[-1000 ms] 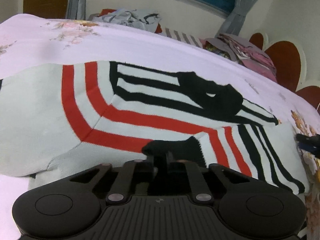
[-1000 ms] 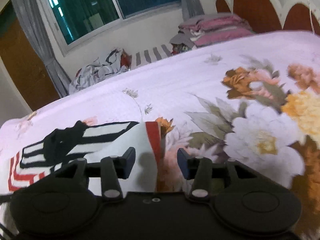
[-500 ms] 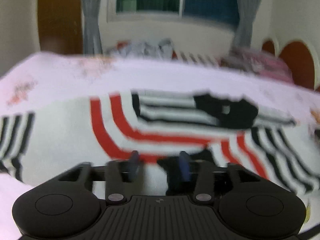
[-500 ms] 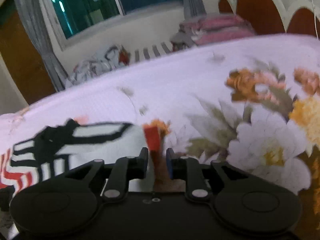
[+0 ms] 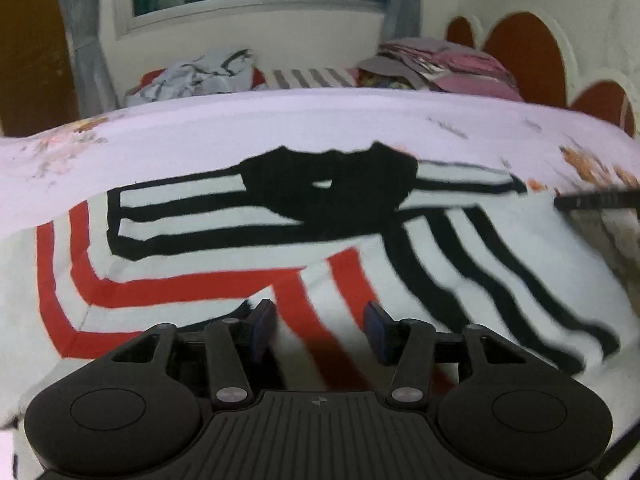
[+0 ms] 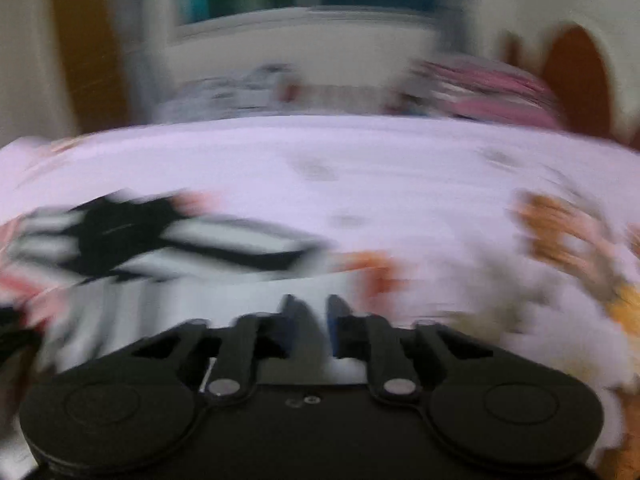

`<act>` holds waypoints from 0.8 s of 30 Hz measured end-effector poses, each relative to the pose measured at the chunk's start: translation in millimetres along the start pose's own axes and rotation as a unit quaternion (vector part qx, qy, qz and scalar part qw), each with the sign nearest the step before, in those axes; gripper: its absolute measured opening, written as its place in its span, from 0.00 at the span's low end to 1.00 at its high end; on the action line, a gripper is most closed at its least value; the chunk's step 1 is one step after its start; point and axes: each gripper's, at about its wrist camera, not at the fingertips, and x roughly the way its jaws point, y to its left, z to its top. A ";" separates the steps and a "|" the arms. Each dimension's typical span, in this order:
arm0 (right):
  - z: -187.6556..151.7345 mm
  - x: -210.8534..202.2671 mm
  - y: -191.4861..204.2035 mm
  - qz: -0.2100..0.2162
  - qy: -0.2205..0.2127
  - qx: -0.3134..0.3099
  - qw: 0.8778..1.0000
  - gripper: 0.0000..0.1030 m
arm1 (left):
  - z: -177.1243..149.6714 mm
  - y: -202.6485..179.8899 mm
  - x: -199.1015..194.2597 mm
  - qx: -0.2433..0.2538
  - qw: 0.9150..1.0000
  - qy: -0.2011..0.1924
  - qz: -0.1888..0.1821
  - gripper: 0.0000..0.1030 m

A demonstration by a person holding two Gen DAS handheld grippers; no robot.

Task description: Fold small clothes

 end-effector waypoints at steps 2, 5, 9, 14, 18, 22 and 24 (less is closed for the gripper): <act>1.2 7.2 -14.1 0.018 0.011 0.006 1.000 0.15 | 1.8 2.6 -2.7 0.011 1.000 0.003 0.000 0.48; 0.8 3.0 -7.9 0.008 0.009 -0.021 1.000 0.14 | 7.9 -0.2 -1.6 0.009 1.000 0.009 0.009 0.49; -6.8 -34.0 5.7 0.038 -0.011 -0.010 0.999 0.14 | 11.2 -16.3 -22.6 0.004 1.000 -0.010 -0.020 0.49; -47.8 -90.0 28.2 0.060 0.003 0.003 0.998 0.14 | -0.4 -63.0 -39.4 0.030 0.997 -0.017 -0.073 0.49; -86.4 -86.5 32.8 0.039 0.040 0.005 0.998 0.16 | -17.0 -77.0 -24.7 0.046 0.997 0.009 -0.060 0.51; -77.7 -99.6 39.3 0.037 0.021 0.013 0.999 0.18 | -13.6 -70.4 -42.4 0.047 0.998 -0.002 -0.050 0.51; -75.7 -112.4 49.9 0.051 0.003 0.002 0.999 0.19 | -15.9 -59.0 -51.2 0.040 0.998 -0.013 -0.041 0.51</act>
